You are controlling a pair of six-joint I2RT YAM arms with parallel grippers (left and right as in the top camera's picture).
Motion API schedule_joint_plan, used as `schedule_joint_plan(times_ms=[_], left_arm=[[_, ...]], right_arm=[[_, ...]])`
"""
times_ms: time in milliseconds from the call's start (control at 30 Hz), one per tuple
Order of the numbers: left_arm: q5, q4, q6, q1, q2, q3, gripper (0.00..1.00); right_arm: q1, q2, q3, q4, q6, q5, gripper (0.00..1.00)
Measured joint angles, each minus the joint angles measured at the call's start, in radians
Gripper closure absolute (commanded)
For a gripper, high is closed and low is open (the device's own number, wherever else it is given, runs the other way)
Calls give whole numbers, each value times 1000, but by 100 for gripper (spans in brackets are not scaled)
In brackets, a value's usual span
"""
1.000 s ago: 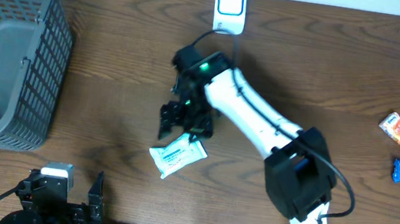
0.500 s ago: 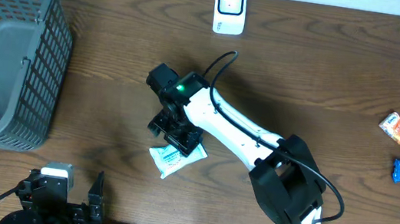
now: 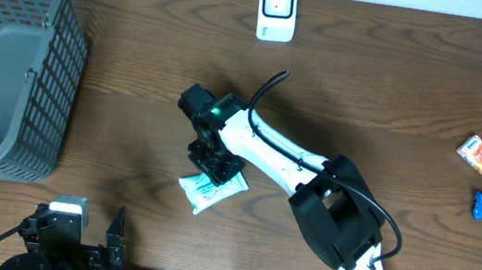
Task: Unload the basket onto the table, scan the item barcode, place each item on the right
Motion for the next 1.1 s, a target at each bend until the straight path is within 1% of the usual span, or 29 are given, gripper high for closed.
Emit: schedule_joint_plan(times_ms=[100,133,167,267,333,467,567,600,633,667,733,767,800,867,967,1100], left_arm=[[0,0,0,0,0,0,2],[0,0,0,0,0,0,2],[0,0,0,0,0,0,2],[0,0,0,0,0,0,2],[0,0,0,0,0,0,2],[0,0,0,0,0,0,2],[0,0,0,0,0,0,2],[0,0,0,0,0,0,2],[0,0,0,0,0,0,2],[0,0,0,0,0,0,2],[0,0,0,0,0,0,2],[0,0,0,0,0,0,2],[0,0,0,0,0,0,2],[0,0,0,0,0,0,2],[0,0,0,0,0,0,2],[0,0,0,0,0,0,2]], right_arm=[[0,6,4,-18,1,-9,86],[0,7,5,-21,-2,-13,95],[0,7,5,-21,-8,-18,99],[-1,8,10,-16,-32,-26,99],[-3,10,10,14,-76,-48,99],[-17,32,11,127,-236,-108,99],[-33,35,11,145,-328,-124,99],[-38,35,11,155,-357,-125,96],[-42,35,11,169,-390,-124,73],[-45,35,11,180,-426,-123,59],[-50,35,11,163,-479,-128,56],[-50,34,12,135,-496,-136,52],[-50,34,12,109,-502,-143,39],[-47,34,12,71,-505,-154,37],[-41,34,12,34,-487,-159,37],[-40,34,12,42,-489,-158,33]])
